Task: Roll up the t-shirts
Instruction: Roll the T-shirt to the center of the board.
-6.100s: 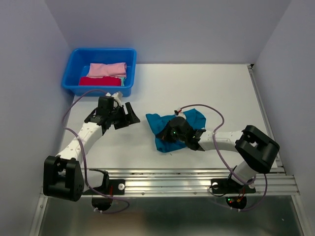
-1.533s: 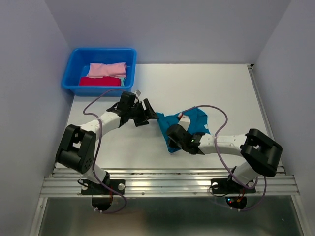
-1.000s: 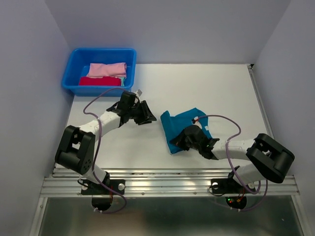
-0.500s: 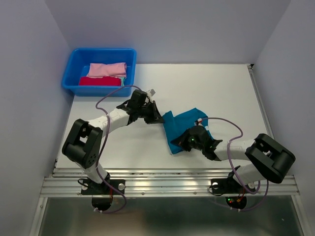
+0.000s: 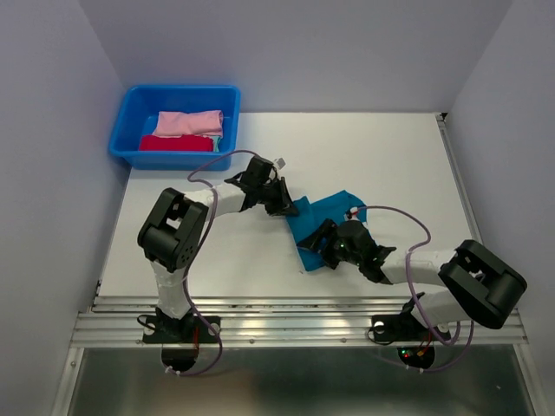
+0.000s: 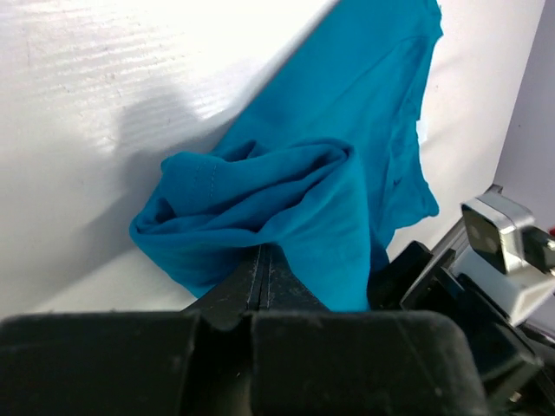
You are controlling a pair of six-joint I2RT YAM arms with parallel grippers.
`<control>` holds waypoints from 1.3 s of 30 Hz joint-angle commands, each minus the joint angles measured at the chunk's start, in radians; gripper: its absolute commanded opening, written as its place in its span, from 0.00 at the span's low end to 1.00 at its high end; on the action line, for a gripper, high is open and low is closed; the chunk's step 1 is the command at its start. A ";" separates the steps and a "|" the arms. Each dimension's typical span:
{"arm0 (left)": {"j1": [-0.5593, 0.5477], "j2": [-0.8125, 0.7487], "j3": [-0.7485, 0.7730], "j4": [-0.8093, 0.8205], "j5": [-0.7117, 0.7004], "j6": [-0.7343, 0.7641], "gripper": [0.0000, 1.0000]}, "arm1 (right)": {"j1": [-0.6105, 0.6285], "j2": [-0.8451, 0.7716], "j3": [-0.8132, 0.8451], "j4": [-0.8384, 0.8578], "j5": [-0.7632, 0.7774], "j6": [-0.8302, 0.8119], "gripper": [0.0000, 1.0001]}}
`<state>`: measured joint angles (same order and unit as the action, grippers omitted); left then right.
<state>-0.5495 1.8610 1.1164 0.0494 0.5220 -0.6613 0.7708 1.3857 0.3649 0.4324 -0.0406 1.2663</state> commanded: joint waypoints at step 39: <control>-0.033 0.106 0.200 -0.106 -0.016 0.100 0.00 | 0.002 -0.073 0.306 -0.610 0.301 -0.278 0.19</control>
<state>-0.5774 2.0216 1.2816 0.0063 0.5365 -0.6163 0.7719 1.2648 0.6540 -0.1974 0.2325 0.9871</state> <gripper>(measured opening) 0.026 0.237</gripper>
